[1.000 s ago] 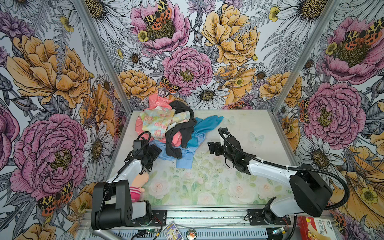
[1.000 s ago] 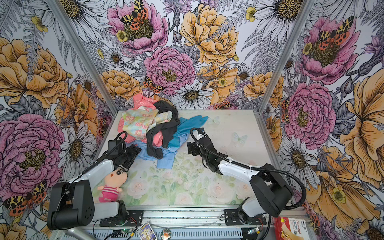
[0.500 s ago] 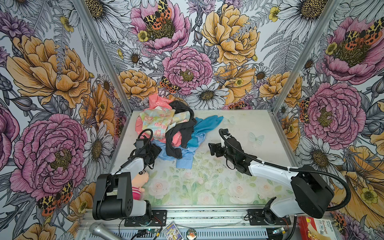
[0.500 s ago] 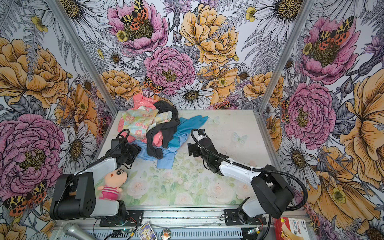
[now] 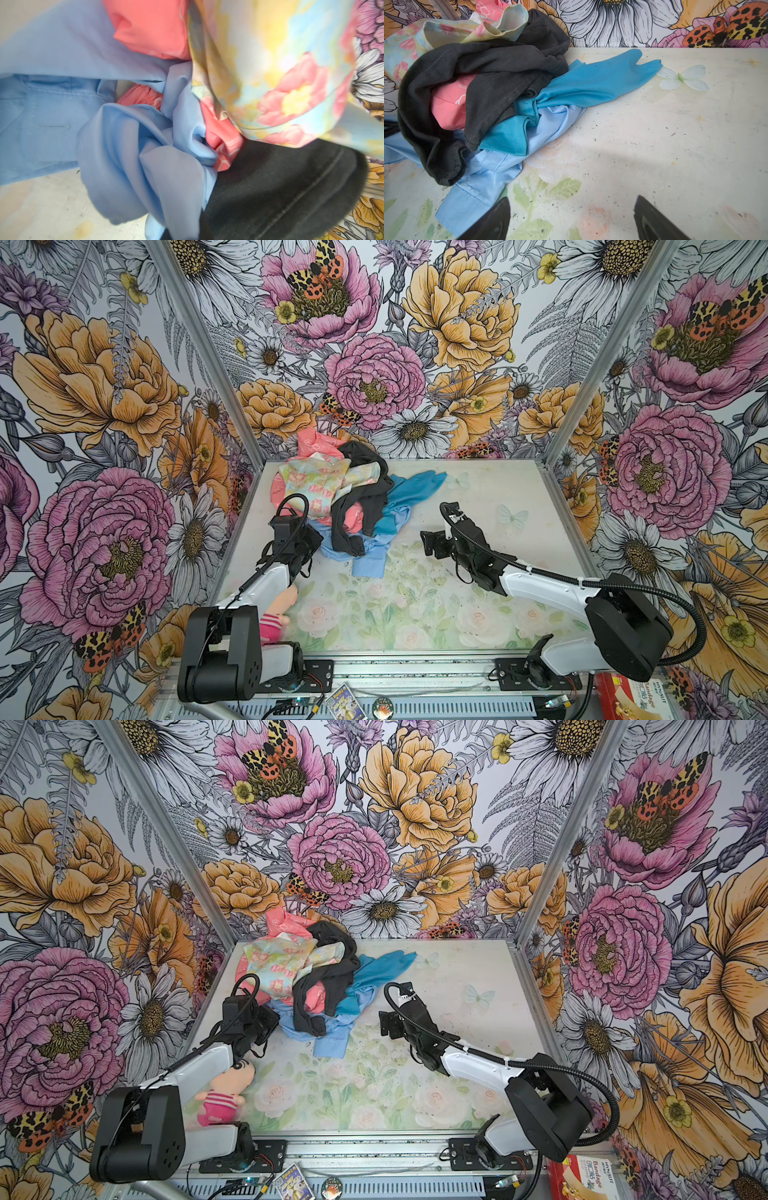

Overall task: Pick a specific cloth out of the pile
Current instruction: 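Grasp the light blue shirt with the left gripper and lift it up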

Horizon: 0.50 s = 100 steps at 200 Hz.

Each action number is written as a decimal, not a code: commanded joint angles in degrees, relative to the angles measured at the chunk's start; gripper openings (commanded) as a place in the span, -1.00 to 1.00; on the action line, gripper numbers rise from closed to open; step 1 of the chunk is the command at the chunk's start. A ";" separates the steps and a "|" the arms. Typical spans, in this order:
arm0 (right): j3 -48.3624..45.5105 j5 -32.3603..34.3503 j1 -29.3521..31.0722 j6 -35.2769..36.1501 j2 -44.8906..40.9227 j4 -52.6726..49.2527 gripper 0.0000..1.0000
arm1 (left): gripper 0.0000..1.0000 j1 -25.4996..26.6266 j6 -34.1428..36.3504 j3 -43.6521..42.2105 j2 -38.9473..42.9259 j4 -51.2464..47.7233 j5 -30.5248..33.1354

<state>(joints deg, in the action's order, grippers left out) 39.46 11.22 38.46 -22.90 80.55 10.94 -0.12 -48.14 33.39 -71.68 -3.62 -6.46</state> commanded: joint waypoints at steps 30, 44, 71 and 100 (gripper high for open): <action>-0.44 2.00 0.48 1.10 -2.26 0.57 0.88 | -1.00 0.29 3.65 7.70 6.60 -4.90 3.57; -0.30 2.05 0.48 1.09 -2.24 0.57 0.88 | -1.00 0.21 4.01 9.98 7.54 -6.47 3.69; -0.26 2.03 0.48 1.10 -2.37 0.57 0.88 | -1.00 0.16 4.42 13.86 9.05 -8.62 3.54; -0.26 2.05 0.48 1.10 -2.57 0.57 0.88 | -1.00 0.21 4.28 17.56 10.54 -9.98 3.64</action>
<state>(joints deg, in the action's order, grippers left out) 39.46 12.23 38.46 -22.48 79.70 10.96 -0.05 -44.99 46.65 -63.42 -13.63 -5.10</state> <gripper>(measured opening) 0.938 0.048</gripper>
